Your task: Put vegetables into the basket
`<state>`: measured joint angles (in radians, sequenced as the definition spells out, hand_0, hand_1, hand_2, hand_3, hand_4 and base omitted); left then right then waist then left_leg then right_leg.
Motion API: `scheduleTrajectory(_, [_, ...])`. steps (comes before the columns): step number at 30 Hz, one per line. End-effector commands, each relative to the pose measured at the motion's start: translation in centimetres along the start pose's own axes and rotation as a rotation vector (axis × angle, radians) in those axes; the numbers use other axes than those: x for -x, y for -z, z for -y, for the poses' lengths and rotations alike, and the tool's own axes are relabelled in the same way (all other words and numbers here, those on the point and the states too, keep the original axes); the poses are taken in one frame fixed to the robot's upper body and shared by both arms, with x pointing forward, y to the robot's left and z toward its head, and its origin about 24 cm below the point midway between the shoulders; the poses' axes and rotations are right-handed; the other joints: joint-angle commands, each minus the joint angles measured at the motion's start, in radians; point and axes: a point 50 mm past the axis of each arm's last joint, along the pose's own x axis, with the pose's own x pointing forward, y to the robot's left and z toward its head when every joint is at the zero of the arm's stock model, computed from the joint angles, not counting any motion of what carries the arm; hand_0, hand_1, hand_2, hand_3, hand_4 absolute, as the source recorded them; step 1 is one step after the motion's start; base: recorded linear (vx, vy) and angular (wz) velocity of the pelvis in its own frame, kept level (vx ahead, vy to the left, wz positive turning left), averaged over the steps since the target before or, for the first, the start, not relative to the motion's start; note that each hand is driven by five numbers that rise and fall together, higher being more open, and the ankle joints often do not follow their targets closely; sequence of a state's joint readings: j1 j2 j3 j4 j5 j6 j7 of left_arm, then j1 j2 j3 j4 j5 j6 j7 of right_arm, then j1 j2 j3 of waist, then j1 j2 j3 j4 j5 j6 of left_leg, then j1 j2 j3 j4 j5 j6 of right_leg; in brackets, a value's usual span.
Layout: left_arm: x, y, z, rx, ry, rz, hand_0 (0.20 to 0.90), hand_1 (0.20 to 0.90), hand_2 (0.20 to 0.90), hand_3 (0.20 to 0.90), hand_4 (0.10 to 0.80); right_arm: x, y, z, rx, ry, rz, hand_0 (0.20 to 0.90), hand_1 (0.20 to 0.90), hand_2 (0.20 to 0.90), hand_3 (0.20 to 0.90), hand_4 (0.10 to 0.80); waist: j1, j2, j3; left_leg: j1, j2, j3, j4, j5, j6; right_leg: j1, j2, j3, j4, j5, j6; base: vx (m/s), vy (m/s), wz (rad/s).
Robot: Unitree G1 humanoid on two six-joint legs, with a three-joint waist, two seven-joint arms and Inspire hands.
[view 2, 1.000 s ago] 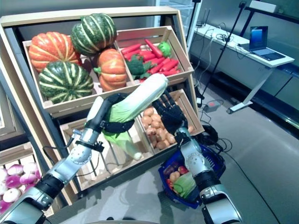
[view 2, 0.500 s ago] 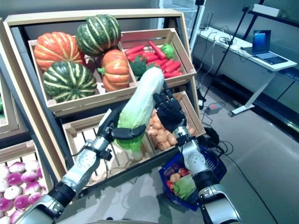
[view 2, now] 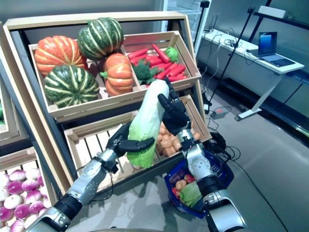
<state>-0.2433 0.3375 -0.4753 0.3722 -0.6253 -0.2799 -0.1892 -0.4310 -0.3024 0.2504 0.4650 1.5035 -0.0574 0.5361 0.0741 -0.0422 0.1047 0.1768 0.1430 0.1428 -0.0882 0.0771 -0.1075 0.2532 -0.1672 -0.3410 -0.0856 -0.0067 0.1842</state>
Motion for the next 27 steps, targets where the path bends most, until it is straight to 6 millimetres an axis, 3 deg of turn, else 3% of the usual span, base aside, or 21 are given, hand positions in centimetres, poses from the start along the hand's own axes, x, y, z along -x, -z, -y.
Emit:
scheduleTrajectory(1, [-2.1,-0.6,4.0,-0.186,0.268,0.006,0.300,0.300,0.300,0.300,0.400,-7.0,-2.7,-10.3,0.003,-0.571,0.149,0.900,0.900,0.900,0.900,0.800,0.009,0.001,-0.057,0.026,-0.009,-0.005,0.001,-0.095,0.021,-0.016,-0.015,-0.001,0.038,0.004,-0.056,0.000,0.000,0.00])
scheduleTrajectory(11, [-2.9,-6.5,5.3,-0.751,0.364,0.317,0.300,0.300,0.300,0.300,0.400,-6.0,-2.0,-6.6,0.242,-0.387,-0.090,0.900,0.900,0.900,0.900,0.800,0.000,0.001,-0.055,0.023,-0.007,-0.009,0.001,-0.091,0.021,-0.019,-0.016,0.002,0.038,0.004,-0.051,0.000,0.000,0.00])
scheduleTrajectory(15, [-2.7,-8.1,5.5,-0.847,0.377,0.421,0.300,0.300,0.300,0.300,0.400,-5.4,-2.3,-5.9,0.269,-0.364,-0.122,0.900,0.900,0.900,0.900,0.800,-0.008,0.000,-0.054,0.024,-0.004,-0.007,0.001,-0.091,0.020,-0.018,-0.017,0.002,0.035,0.007,-0.050,0.000,0.000,0.00])
scheduleTrajectory(19, [-2.5,-8.5,5.8,-0.876,0.390,0.471,0.300,0.300,0.300,0.300,0.400,-5.3,-2.2,-5.8,0.263,-0.362,-0.122,0.900,0.900,0.900,0.900,0.800,-0.010,0.001,-0.054,0.026,-0.003,-0.006,0.001,-0.091,0.019,-0.018,-0.017,0.003,0.035,0.006,-0.049,0.000,0.000,0.00])
scheduleTrajectory(20, [-2.4,-8.5,5.8,-0.877,0.391,0.475,0.300,0.300,0.300,0.300,0.400,-5.3,-2.2,-5.8,0.261,-0.360,-0.122,0.792,0.792,0.792,0.792,0.728,-0.011,0.001,-0.055,0.026,-0.002,-0.006,0.001,-0.091,0.019,-0.018,-0.017,0.003,0.036,0.006,-0.049,0.000,0.000,0.00])
scheduleTrajectory(21, [-2.4,-8.6,5.8,-0.878,0.391,0.480,0.300,0.300,0.300,0.300,0.400,-5.3,-2.2,-5.8,0.259,-0.358,-0.122,0.585,0.585,0.585,0.585,0.590,-0.011,0.001,-0.055,0.026,-0.002,-0.006,0.001,-0.091,0.018,-0.018,-0.017,0.003,0.037,0.006,-0.049,0.000,0.000,0.00])
scheduleTrajectory(22, [-2.4,-8.7,5.9,-0.872,0.378,0.500,0.300,0.300,0.300,0.300,0.400,-5.6,-2.0,-6.0,0.254,-0.361,-0.130,0.300,0.300,0.300,0.300,0.400,-0.013,0.002,-0.055,0.026,-0.002,-0.005,0.001,-0.090,0.019,-0.020,-0.017,0.006,0.038,0.005,-0.049,0.000,0.000,0.00])
scheduleTrajectory(27, [-2.4,-8.9,5.8,-0.848,0.342,0.525,0.300,0.300,0.300,0.300,0.400,-5.6,-1.9,-5.9,0.221,-0.348,-0.113,0.300,0.300,0.300,0.300,0.400,-0.013,0.002,-0.058,0.026,-0.001,-0.003,0.001,-0.092,0.019,-0.021,-0.016,0.008,0.037,0.005,-0.050,0.000,0.000,0.00])
